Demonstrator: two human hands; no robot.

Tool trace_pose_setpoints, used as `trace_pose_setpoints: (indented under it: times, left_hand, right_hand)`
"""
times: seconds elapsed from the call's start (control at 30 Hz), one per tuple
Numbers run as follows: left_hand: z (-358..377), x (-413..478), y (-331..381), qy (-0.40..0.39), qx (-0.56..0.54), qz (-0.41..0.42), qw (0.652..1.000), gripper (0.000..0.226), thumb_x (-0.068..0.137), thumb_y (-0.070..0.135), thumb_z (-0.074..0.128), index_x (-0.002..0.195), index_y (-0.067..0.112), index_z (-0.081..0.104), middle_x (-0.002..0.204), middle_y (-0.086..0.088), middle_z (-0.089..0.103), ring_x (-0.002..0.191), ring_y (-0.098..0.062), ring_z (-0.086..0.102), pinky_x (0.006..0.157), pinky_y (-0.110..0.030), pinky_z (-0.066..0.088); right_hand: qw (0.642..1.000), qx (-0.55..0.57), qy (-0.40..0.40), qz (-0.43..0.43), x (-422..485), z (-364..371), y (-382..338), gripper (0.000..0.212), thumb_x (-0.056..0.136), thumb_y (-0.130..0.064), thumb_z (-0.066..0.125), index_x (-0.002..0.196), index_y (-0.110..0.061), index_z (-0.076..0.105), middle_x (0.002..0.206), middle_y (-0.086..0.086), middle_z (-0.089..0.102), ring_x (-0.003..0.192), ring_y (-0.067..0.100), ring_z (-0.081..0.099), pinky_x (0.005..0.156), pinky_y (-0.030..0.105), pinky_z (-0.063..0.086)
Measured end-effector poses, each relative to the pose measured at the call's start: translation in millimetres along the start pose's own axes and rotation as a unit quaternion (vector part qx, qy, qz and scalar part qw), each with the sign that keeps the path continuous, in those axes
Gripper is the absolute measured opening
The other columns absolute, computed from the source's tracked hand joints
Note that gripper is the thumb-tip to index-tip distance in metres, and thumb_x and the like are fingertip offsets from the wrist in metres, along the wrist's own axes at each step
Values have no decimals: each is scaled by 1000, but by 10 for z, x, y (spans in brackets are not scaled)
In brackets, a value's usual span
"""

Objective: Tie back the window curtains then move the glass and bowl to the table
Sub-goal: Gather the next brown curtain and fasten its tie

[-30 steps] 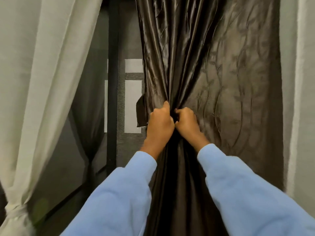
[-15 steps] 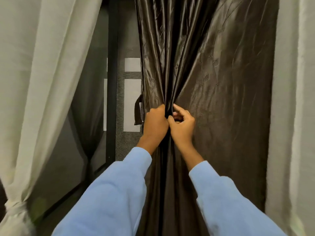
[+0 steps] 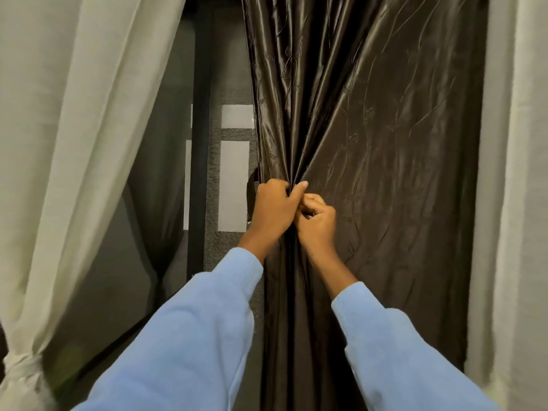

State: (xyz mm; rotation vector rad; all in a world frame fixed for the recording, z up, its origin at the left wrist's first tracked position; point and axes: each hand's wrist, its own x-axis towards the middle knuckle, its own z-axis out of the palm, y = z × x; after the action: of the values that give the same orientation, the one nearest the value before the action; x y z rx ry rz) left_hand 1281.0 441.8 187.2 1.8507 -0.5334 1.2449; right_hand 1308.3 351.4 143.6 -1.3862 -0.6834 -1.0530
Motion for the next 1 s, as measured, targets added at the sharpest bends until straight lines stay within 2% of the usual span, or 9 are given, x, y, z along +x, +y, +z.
trace_pose_setpoints:
  times: [0.13, 0.27, 0.33, 0.47, 0.57, 0.67, 0.77, 0.87, 1.0]
  left_hand:
    - [59, 48, 16, 11, 14, -3, 1000, 56, 92, 28, 60, 43, 18, 35, 39, 4, 35, 37, -8, 32, 42, -21, 22]
    - [121, 52, 40, -3, 44, -13, 999, 52, 94, 24, 56, 46, 19, 36, 45, 3, 40, 42, -8, 37, 58, -26, 31]
    - [127, 77, 29, -19, 70, -16, 997, 49, 93, 19, 56, 49, 17, 34, 50, -1, 41, 47, -16, 42, 64, -29, 37]
    - [150, 131, -10, -55, 131, -8, 990, 39, 93, 14, 53, 57, 11, 39, 65, -15, 53, 70, -36, 59, 58, -35, 42]
    - [179, 122, -7, -65, 147, 0, 987, 28, 95, 14, 50, 69, 4, 53, 79, -24, 62, 76, -39, 60, 62, -36, 45]
    - [227, 97, -1, -60, 159, 2, 986, 27, 96, 12, 49, 77, -3, 59, 81, -24, 63, 75, -38, 62, 61, -33, 46]
    - [286, 74, -5, -50, 172, 0, 984, 25, 96, 10, 48, 77, -2, 58, 80, -23, 62, 74, -36, 61, 61, -34, 46]
    - [335, 52, 11, -51, 189, 3, 981, 21, 94, 5, 48, 77, -2, 57, 79, -21, 60, 73, -35, 60, 62, -38, 50]
    - [384, 26, 49, -55, 208, 17, 976, 21, 92, -1, 47, 72, 0, 54, 74, -20, 59, 68, -34, 60, 59, -39, 50]
  right_hand:
    - [1000, 20, -2, -15, -23, -69, 30, 25, 87, 9, 64, 109, 0, 72, 96, 18, 65, 81, 3, 61, 73, 17, 49]
    - [1000, 13, -10, -9, -7, -128, 64, 25, 86, 8, 66, 101, -10, 74, 93, 15, 66, 80, 8, 62, 71, 20, 50]
    - [999, -19, -45, -10, 9, -161, 82, 21, 86, 7, 66, 95, -9, 76, 89, 11, 65, 77, 8, 60, 67, 22, 48]
    - [980, -133, -141, -53, 62, -344, 52, 16, 84, -1, 69, 95, -9, 77, 84, 2, 64, 75, 13, 60, 67, 21, 46]
    - [979, -182, -34, -81, 163, -641, -16, 16, 87, -13, 70, 99, -21, 78, 90, -4, 66, 78, 7, 60, 72, 22, 50]
    - [960, -230, 134, -87, 298, -963, -48, 14, 85, -26, 68, 93, -37, 70, 100, -8, 60, 90, 11, 59, 86, 45, 52]
    - [937, -268, 206, -88, 396, -1221, -40, 12, 84, -29, 68, 96, -34, 67, 110, -4, 57, 105, 13, 55, 96, 53, 44]
    - [908, -340, 241, -38, 455, -1411, 60, 46, 80, -42, 75, 121, -28, 60, 137, 1, 48, 129, 19, 44, 107, 51, 30]
    - [906, -325, 243, 118, 515, -1586, 165, 107, 69, -60, 80, 152, -22, 24, 161, 6, 21, 148, 27, 22, 115, 58, 15]
